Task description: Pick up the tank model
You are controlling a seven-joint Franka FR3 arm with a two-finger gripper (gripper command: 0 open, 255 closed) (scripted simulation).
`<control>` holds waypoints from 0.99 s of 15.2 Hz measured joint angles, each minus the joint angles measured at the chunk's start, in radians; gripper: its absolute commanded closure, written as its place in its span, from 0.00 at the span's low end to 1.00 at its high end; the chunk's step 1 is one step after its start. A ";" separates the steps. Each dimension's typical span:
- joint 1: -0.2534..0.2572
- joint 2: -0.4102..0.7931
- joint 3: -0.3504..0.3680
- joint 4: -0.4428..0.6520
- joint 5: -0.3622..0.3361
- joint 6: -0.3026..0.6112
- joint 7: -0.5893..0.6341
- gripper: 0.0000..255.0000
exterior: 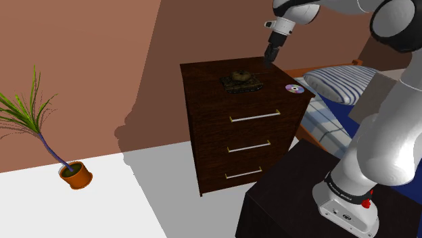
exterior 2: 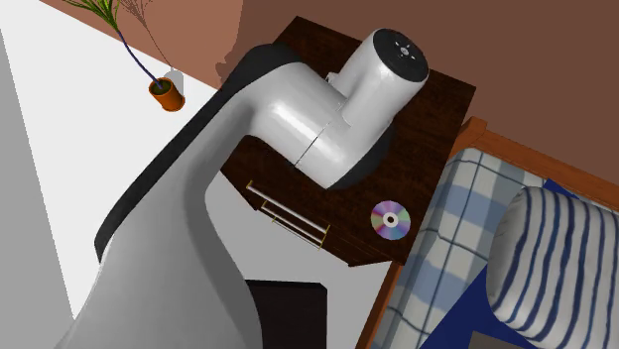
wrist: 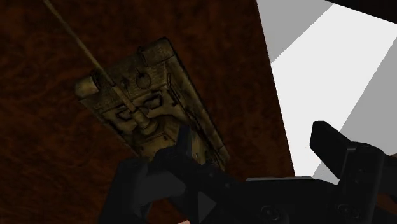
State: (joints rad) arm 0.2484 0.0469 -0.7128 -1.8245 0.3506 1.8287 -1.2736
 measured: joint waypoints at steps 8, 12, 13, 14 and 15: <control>-0.189 0.439 0.065 0.451 0.261 -0.180 -0.348 0.00; -0.203 0.485 0.084 0.469 0.284 -0.163 -0.386 0.00; -0.202 0.488 0.086 0.459 0.287 -0.152 -0.392 0.00; -0.202 0.492 0.087 0.450 0.290 -0.141 -0.398 0.00; -0.200 0.494 0.088 0.441 0.291 -0.132 -0.403 0.00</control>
State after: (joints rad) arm 0.0481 0.5411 -0.6245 -1.3831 0.6420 1.6969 -1.6761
